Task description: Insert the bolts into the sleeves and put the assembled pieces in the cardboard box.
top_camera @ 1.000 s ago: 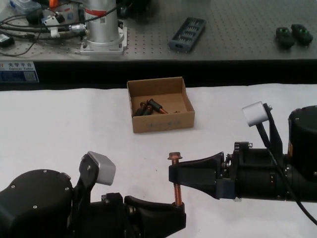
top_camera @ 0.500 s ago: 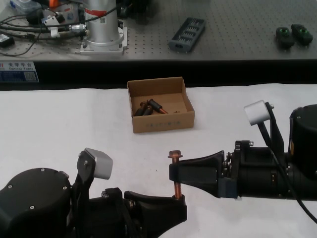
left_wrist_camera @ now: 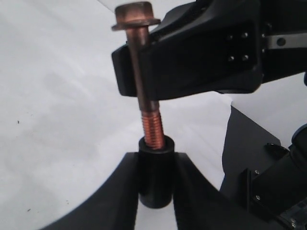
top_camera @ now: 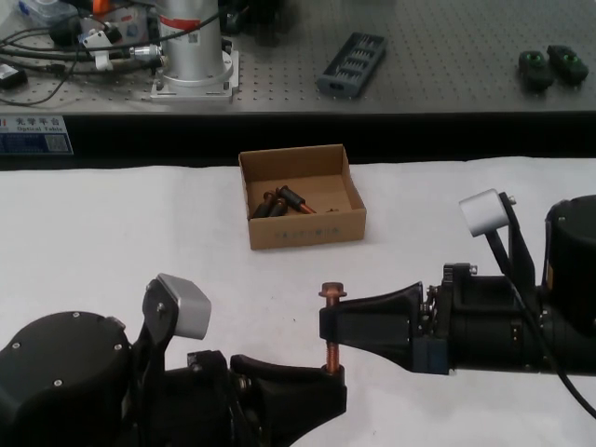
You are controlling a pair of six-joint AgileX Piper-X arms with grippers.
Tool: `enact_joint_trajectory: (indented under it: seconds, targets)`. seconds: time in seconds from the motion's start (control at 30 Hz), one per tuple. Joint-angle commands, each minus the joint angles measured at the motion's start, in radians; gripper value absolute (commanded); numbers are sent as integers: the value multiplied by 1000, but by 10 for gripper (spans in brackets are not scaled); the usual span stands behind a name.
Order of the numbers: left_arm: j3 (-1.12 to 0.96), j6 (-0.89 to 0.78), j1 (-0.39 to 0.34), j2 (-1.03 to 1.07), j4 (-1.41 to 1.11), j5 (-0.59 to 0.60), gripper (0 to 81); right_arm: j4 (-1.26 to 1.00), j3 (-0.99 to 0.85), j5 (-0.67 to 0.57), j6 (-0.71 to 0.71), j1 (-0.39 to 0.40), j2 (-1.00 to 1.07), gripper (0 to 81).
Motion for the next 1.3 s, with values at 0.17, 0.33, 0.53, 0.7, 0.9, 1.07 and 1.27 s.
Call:
enact_joint_trajectory:
  seconds: [0.17,0.33,0.53,0.7,0.9,1.07,1.27]
  targets:
    - [-81,20,15,-4,-37,-22,20,32,-1,-80,-5,1,-3,43]
    - [-87,20,15,-4,7,-20,20,32,-1,-93,-7,3,-3,43]
    - [-88,-9,25,-4,7,-20,20,64,-1,-89,-37,39,-3,43]
    - [-88,-17,45,-4,7,-20,20,92,-1,-86,-59,47,-3,43]
    - [-88,-17,70,-4,5,-20,20,91,-1,-91,-64,47,-3,14]
    - [-88,-17,96,-4,5,-20,20,91,-1,-70,-56,44,-3,298]
    - [-88,14,102,-4,5,-20,20,91,-32,94,-56,-25,-60,421]
